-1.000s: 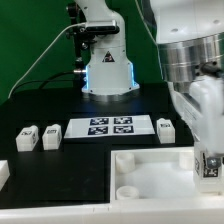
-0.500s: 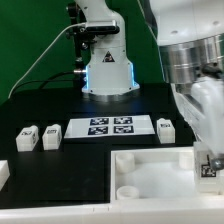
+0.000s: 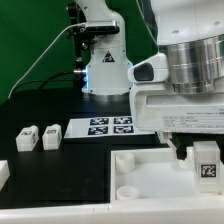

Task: Assemble one leg

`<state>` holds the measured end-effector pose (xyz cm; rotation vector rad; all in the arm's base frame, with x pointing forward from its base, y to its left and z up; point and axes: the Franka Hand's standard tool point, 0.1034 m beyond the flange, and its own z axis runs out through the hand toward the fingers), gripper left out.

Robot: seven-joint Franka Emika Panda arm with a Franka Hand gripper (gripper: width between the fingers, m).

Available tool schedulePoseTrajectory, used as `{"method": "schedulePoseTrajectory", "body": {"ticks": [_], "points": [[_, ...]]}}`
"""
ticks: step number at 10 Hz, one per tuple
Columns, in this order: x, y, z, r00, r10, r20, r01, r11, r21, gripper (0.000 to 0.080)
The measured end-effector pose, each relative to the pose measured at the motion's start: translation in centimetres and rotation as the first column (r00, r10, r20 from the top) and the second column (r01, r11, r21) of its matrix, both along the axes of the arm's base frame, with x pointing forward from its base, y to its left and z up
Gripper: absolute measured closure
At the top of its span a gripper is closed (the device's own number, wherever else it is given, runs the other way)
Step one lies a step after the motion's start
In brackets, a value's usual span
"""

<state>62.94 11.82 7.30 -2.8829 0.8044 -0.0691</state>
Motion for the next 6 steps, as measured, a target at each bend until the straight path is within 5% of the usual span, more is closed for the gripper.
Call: {"method": "schedulePoseTrajectory", "body": {"ticks": [1,2,5,6], "points": [[-0.01,0.01,0.00,0.997,0.080,0.007,-0.080,0.997,-0.013,0.0150],[0.11,0.34,0.19,0.950,0.312,-0.020,-0.312,0.947,-0.076,0.0150],[0.46,0.45,0.22,0.981,0.195,-0.021,-0.196,0.978,-0.071,0.0240],[0.44,0.51,0.19,0.995,0.091,-0.028,-0.093,0.994,-0.064,0.0441]]}}
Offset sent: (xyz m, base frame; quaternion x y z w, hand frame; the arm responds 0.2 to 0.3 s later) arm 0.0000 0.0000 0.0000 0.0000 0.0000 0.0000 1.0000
